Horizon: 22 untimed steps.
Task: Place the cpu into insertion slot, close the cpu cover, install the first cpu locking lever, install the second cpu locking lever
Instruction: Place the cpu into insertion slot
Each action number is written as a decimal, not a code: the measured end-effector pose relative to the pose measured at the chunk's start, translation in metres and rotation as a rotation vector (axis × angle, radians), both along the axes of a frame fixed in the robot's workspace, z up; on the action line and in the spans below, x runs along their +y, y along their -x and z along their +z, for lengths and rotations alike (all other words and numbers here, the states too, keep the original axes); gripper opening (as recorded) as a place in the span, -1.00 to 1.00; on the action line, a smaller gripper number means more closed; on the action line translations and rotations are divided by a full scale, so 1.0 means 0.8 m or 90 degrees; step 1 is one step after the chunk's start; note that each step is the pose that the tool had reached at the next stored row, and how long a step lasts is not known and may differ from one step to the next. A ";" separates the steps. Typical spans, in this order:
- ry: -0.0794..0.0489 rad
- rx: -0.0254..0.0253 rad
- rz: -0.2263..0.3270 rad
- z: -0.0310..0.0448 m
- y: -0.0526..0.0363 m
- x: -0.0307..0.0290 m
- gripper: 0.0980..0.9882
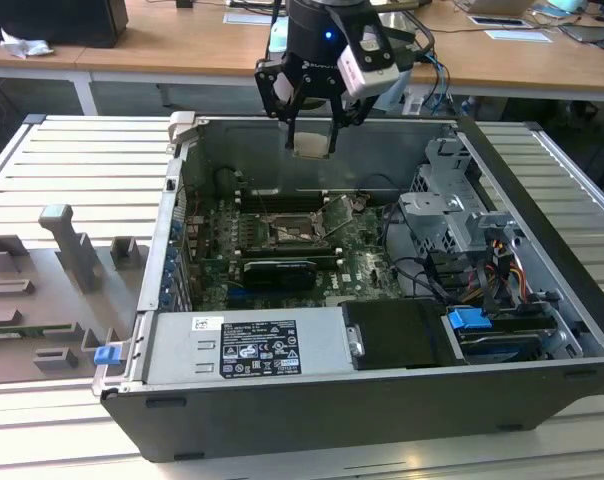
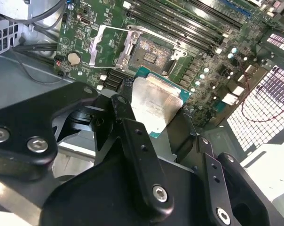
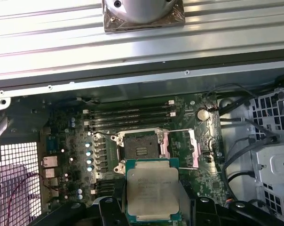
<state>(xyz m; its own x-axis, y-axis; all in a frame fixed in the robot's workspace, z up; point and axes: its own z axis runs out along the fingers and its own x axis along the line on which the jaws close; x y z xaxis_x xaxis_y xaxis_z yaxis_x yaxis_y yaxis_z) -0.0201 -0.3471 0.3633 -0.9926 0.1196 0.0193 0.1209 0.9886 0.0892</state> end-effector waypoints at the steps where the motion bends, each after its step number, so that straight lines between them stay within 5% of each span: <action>1: 0.000 0.0000 -0.003 0.0000 0.000 0.0000 -0.01; 13: 0.001 0.0000 -0.088 -0.0047 0.000 0.0000 -0.01; 22: 0.001 0.0003 -0.110 -0.0104 0.000 0.0000 -0.01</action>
